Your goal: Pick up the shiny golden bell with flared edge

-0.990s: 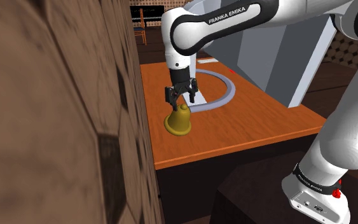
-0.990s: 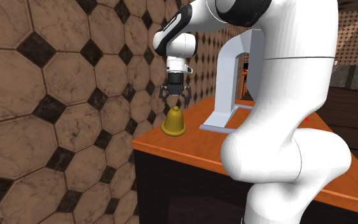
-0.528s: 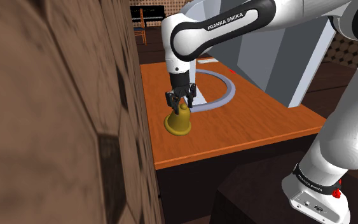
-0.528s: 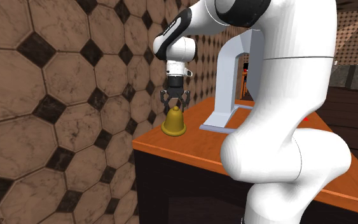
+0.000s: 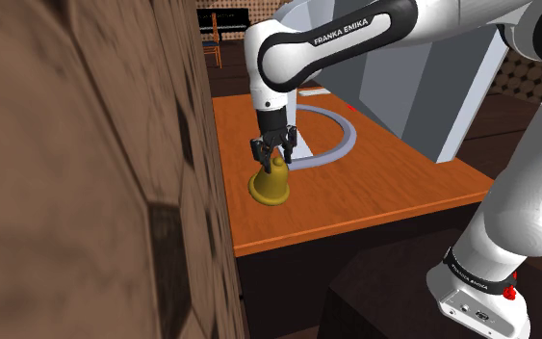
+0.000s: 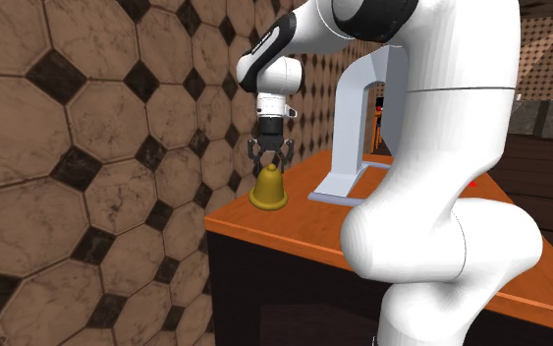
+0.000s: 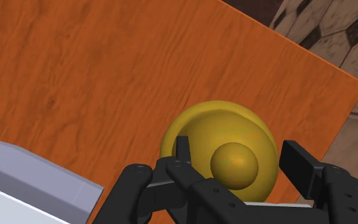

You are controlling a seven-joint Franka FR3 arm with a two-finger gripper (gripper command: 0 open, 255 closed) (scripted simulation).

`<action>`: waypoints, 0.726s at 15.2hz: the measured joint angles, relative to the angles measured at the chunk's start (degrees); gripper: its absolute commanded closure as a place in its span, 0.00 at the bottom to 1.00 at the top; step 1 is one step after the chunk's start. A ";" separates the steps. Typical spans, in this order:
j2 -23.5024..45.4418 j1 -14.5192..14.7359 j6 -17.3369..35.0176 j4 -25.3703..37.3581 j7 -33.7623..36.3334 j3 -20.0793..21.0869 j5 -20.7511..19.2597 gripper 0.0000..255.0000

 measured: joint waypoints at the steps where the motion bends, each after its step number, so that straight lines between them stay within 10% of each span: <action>1: -0.03 -0.01 -0.53 0.39 0.00 0.00 0.03 1.00; 11: -1.04 -0.13 -7.74 6.47 0.33 -0.07 0.31 1.00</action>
